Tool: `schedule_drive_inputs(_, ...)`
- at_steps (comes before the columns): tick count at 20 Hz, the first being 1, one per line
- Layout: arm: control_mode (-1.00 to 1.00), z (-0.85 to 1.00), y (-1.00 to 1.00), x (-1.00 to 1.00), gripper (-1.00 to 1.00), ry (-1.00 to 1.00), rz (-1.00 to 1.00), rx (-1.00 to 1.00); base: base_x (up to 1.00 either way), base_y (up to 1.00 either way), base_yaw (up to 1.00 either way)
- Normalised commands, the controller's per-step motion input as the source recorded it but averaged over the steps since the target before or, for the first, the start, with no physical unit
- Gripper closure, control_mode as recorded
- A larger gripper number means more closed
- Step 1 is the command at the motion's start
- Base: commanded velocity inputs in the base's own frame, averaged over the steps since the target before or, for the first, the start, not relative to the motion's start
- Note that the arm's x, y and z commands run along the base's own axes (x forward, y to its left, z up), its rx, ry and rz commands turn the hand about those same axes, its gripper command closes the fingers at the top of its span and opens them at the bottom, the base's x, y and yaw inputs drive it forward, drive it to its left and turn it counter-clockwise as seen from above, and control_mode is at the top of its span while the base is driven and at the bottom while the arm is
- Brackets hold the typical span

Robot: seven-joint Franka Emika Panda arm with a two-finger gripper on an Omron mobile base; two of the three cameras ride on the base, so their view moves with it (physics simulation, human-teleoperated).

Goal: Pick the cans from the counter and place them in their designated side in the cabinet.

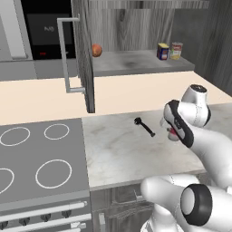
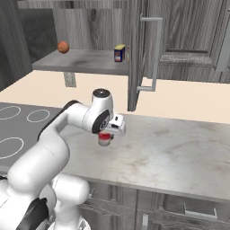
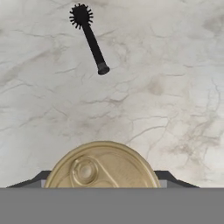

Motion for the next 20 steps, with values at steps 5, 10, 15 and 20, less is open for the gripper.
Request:
schedule_drive_inputs(5,-1.0,0.33,0.04,-0.2,1.0,-0.1,0.04,0.0,0.0,0.0,0.0)
schedule_drive_inputs(10,-1.0,0.33,0.09,-0.19,1.0,-0.12,0.03,0.0,0.0,0.0,0.0)
schedule_drive_inputs(15,-1.0,0.32,0.1,-0.16,1.0,-0.12,0.02,0.0,0.0,0.0,0.0)
schedule_drive_inputs(20,-1.0,0.36,0.03,-0.13,1.0,-0.14,0.02,0.0,0.0,0.0,0.0)
